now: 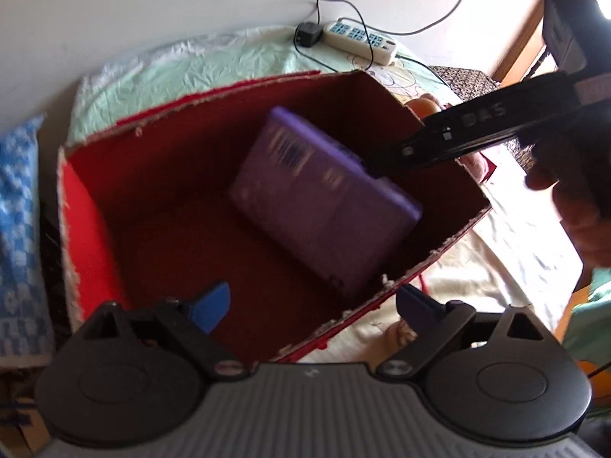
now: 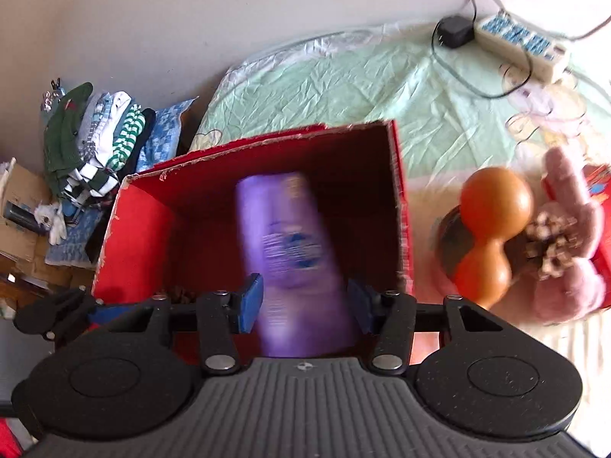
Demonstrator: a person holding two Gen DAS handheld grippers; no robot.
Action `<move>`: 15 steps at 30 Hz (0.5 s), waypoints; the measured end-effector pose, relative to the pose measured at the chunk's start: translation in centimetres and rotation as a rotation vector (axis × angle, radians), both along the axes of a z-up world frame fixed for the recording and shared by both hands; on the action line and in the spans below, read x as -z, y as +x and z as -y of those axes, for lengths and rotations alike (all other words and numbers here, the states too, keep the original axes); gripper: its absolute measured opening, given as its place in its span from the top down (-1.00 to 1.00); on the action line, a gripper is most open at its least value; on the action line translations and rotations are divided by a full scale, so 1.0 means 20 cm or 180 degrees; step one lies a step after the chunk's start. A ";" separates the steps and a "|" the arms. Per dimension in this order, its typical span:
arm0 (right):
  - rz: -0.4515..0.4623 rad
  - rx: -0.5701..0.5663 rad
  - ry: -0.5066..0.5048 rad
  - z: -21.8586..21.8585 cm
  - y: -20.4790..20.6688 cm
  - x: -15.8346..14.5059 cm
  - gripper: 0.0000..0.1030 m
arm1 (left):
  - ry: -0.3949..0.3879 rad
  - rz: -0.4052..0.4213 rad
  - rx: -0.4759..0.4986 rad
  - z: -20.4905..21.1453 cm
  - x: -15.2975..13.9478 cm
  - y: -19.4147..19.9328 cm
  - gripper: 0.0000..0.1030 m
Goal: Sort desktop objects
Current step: 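Lower the tissue pack into the box and open the right gripper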
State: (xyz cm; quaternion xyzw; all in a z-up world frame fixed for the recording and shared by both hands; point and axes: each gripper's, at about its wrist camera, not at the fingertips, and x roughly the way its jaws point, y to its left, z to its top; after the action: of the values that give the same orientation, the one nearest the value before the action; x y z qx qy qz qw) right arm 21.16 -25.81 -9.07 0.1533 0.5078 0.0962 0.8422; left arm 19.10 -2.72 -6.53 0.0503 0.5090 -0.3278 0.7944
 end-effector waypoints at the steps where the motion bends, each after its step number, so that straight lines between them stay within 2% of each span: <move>1: -0.0007 0.0033 0.0004 -0.01 0.02 0.02 0.04 | -0.0040 -0.0038 -0.0019 0.01 0.00 0.01 -0.87; 4: 0.0012 0.0048 -0.0077 -0.04 0.08 0.03 -0.10 | -0.0097 -0.0018 -0.0063 0.05 -0.02 0.01 -0.80; 6: 0.0039 0.0004 -0.0132 -0.06 0.10 0.02 -0.11 | -0.0093 0.0071 -0.0073 0.08 -0.06 0.00 -0.78; 8: 0.0076 -0.0101 -0.0240 -0.08 0.11 0.02 -0.28 | -0.0107 0.0100 -0.0065 0.10 -0.08 0.01 -0.78; 15: 0.0030 -0.0066 -0.0351 -0.08 0.16 0.05 -0.28 | 0.0042 0.0185 -0.0205 0.15 -0.11 0.07 -0.78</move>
State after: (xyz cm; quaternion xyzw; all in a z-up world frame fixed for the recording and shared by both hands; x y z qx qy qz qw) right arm 24.37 -24.12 -10.06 0.1009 0.5100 0.0776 0.8507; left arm 20.51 -5.80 -4.40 0.0485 0.4892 -0.2971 0.8186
